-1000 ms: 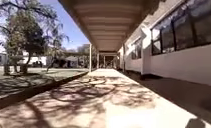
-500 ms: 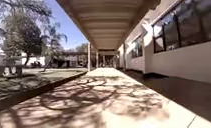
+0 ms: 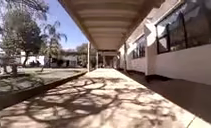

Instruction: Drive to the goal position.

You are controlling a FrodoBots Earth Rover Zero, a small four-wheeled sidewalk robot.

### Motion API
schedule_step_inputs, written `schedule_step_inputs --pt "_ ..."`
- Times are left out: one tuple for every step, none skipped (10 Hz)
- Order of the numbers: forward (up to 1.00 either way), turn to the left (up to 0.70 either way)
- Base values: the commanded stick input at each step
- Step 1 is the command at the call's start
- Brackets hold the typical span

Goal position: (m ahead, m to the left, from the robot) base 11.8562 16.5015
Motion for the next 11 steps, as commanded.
schedule_step_inputs --pt "0.7 0.0" --pt "0.7 0.0" --pt "0.7 0.0" --pt "0.7 0.0" --pt "0.7 0.0" --pt "0.7 0.0" --pt "0.7 0.0" --pt "0.7 0.0" --pt "0.7 0.0" --pt "0.7 0.0" --pt "0.7 0.0"
